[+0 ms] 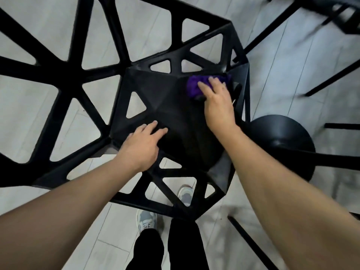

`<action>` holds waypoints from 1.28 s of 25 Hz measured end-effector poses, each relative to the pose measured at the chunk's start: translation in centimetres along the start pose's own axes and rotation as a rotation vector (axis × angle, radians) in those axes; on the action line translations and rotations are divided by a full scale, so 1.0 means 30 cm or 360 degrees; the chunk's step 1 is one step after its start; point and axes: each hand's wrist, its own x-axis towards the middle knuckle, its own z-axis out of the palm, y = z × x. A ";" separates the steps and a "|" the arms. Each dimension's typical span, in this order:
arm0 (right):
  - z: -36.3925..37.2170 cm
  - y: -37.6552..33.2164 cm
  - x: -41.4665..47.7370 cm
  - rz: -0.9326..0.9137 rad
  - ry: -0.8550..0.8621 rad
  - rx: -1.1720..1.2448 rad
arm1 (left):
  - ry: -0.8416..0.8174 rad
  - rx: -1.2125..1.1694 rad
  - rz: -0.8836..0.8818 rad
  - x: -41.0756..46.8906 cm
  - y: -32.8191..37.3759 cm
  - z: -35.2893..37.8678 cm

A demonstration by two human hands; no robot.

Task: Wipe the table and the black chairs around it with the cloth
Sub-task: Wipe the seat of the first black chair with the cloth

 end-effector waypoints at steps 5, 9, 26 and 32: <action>-0.042 -0.072 -0.393 0.0137 -0.0002 0.0090 | 0.0079 -0.0033 -0.0023 0.042 0.094 0.043; -0.078 -0.052 -0.509 0.0133 -0.0131 0.0128 | 0.0069 -0.0029 -0.0078 0.059 0.141 0.060; -0.164 -0.144 -0.764 0.0665 -0.0238 0.0137 | -0.0310 0.0042 -0.0098 0.032 0.123 -0.042; -0.243 -0.279 -0.563 0.1014 -0.0242 0.0750 | 0.0437 0.0055 0.0008 -0.320 0.068 -0.324</action>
